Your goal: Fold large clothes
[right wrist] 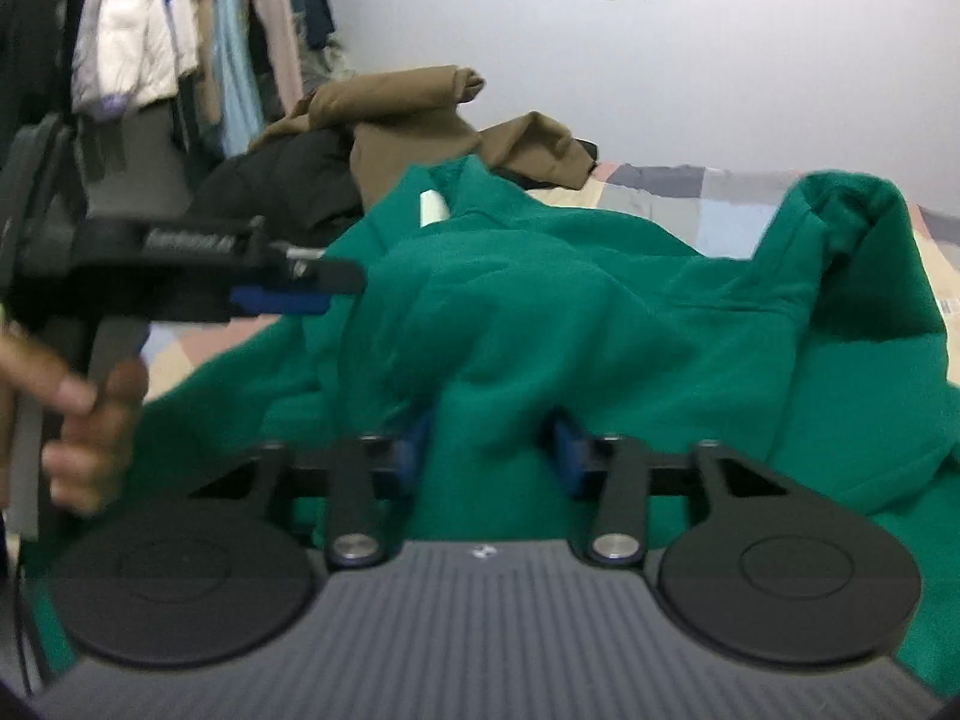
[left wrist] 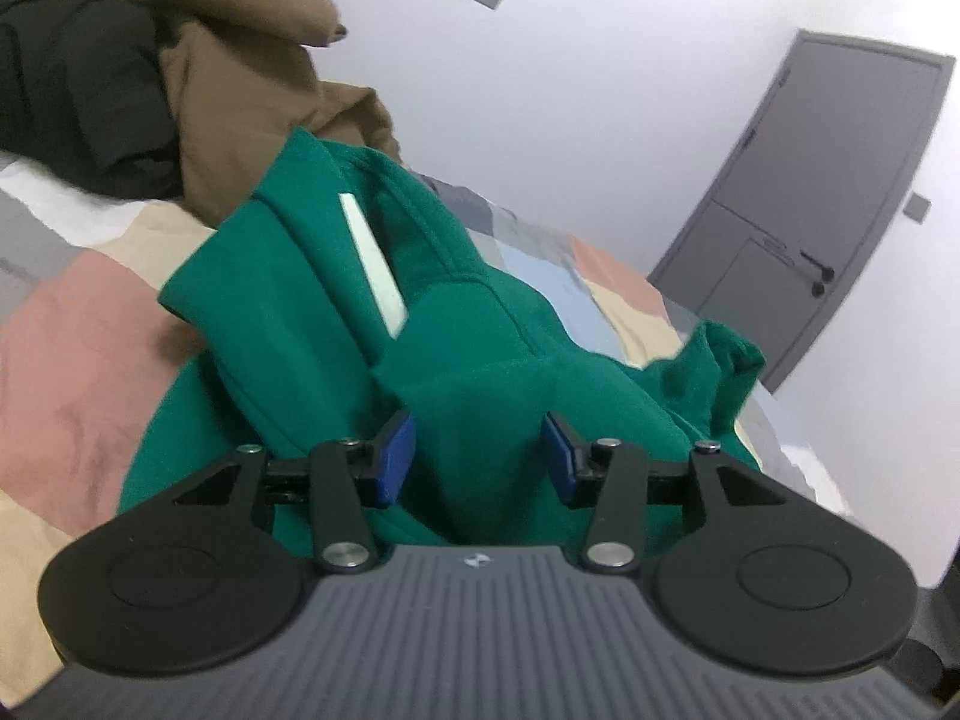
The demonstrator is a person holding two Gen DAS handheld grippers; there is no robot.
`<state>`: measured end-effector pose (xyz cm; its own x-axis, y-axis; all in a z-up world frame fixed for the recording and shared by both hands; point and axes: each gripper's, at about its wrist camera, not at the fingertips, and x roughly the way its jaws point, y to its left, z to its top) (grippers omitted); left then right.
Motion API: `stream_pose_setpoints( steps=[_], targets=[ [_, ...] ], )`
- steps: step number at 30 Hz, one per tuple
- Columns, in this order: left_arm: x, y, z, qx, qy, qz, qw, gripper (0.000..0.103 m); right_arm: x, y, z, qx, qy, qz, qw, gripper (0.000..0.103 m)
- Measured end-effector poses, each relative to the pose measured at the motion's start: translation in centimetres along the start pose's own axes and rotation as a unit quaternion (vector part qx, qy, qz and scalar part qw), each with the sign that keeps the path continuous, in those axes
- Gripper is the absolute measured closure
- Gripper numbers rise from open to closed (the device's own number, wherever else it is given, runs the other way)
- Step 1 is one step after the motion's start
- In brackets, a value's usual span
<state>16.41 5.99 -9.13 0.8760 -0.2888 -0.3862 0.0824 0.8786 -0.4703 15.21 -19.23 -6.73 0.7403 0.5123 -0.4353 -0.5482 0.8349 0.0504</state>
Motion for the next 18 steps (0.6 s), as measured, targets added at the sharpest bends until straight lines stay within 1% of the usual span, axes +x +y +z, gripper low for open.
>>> stream_pose_setpoints(
  steps=[1,2,3,6,9,10,13,15,18],
  targets=[
    [0.0,0.3,0.1,-0.005,-0.003,0.002,1.0,0.051,-0.3,0.2,0.1,-0.01,-0.005,0.0,1.0,0.076],
    [0.0,0.6,0.3,-0.012,-0.005,0.001,0.9999,0.051,-0.6,0.4,0.2,-0.015,-0.009,0.003,1.0,0.078],
    [-0.1,0.9,0.4,-0.02,-0.009,-0.004,0.9998,0.051,-1.1,0.4,0.4,-0.016,-0.014,0.009,1.0,0.082],
    [-0.8,0.9,0.9,-0.026,-0.024,-0.02,0.9992,0.051,-2.6,0.1,0.7,-0.022,-0.02,0.028,0.999,0.085],
    [-1.5,0.4,1.3,-0.016,-0.04,-0.033,0.9985,0.051,-3.7,-0.2,0.4,-0.029,-0.001,0.035,0.999,0.087],
    [-1.6,0.3,1.3,-0.014,-0.041,-0.037,0.9984,0.051,-4.1,-0.3,0.1,-0.03,0.012,0.037,0.999,0.088],
    [-1.4,-0.3,0.7,-0.006,-0.03,-0.042,0.9987,0.051,-4.6,-0.4,-0.8,-0.039,0.056,0.028,0.997,0.089],
    [-0.7,-0.9,0.2,0.01,-0.015,-0.034,0.9993,0.051,-4.6,-0.2,-1.4,-0.046,0.081,0.021,0.995,0.088],
    [0.3,-1.5,-0.6,0.029,-0.003,-0.016,0.9994,0.051,-5.0,-0.4,-1.2,-0.025,0.073,0.023,0.997,0.085]
  ],
)
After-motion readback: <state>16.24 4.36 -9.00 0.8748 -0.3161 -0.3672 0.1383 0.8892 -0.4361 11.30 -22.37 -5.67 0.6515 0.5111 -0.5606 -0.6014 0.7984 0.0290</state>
